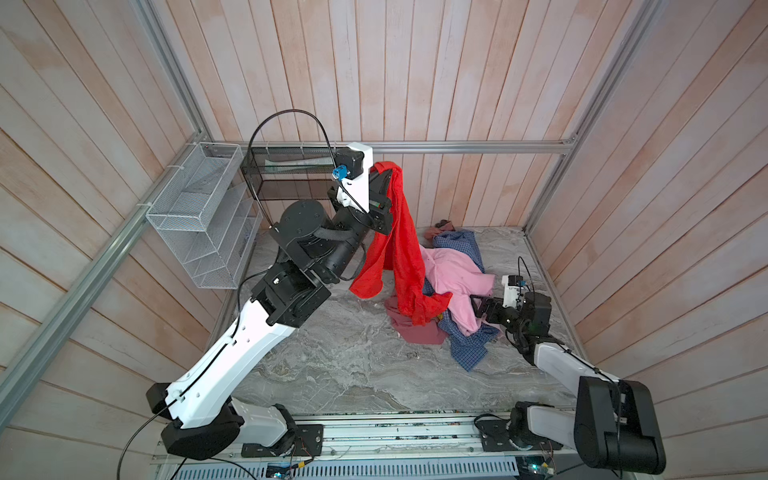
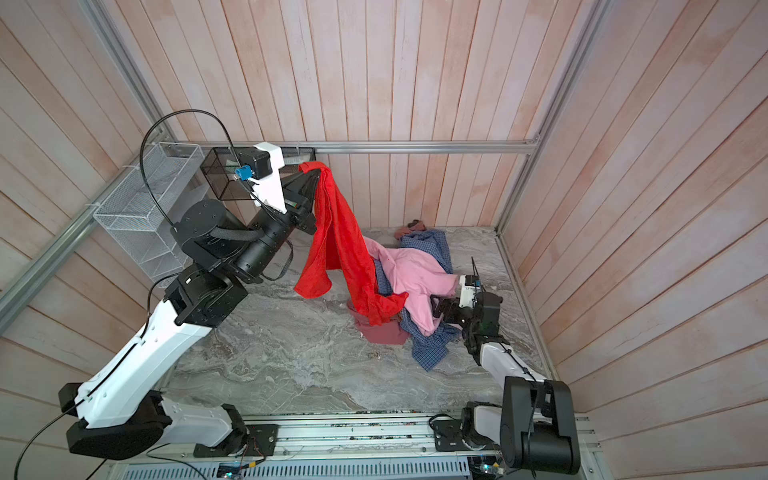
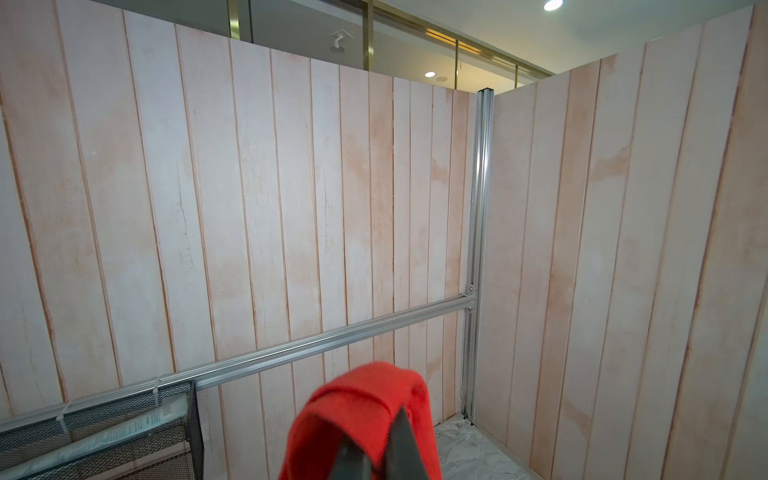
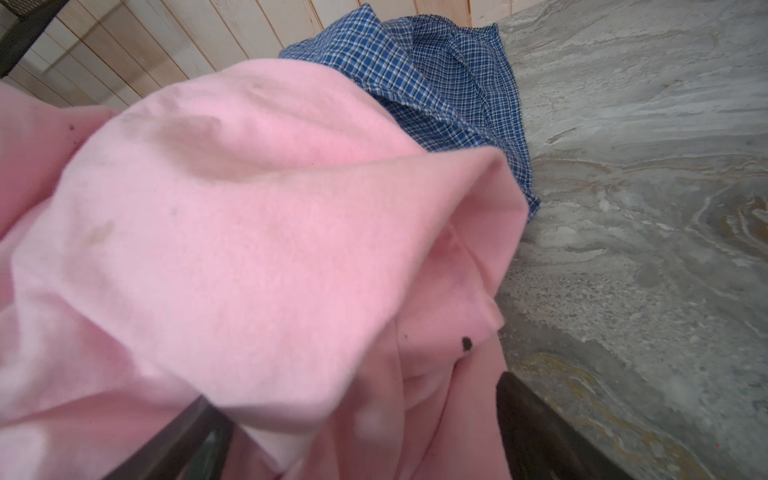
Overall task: Pick out a specific cloth from the pile
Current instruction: 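Lift the red shirt high out of the pile with the left gripper, then lower the red shirt onto the bare floor beside the pile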
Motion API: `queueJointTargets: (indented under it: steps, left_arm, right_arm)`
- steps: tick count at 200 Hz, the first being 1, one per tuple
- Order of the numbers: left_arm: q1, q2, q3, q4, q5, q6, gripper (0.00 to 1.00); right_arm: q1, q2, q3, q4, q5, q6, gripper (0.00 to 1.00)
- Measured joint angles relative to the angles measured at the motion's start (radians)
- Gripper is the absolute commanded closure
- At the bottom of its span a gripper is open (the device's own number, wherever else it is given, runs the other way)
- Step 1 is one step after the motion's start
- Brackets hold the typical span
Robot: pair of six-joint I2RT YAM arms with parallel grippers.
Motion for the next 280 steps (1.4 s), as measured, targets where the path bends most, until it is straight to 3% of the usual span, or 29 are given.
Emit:
queueJointTargets:
  steps: [74, 145, 178, 208, 280]
  left_arm:
    - [0.0, -0.001, 0.029, 0.019, -0.005, 0.074, 0.97]
    - [0.035, 0.134, 0.386, -0.059, -0.084, 0.11, 0.97]
    - [0.09, 0.198, 0.418, -0.138, -0.11, 0.087, 0.97]
    - [0.192, 0.216, 0.35, -0.237, -0.158, 0.012, 0.97]
    - [0.33, 0.116, -0.081, -0.299, -0.216, -0.142, 0.97]
  right_arm:
    - [0.0, 0.002, 0.0, 0.0, 0.0, 0.0, 0.03]
    - [0.0, 0.003, 0.005, 0.006, 0.0, 0.0, 0.02]
    - [0.0, -0.003, 0.023, 0.007, 0.005, 0.0, 0.02]
    - [0.0, -0.022, 0.028, 0.006, 0.017, 0.0, 0.02]
    - [0.0, -0.03, 0.029, 0.006, 0.027, 0.0, 0.02]
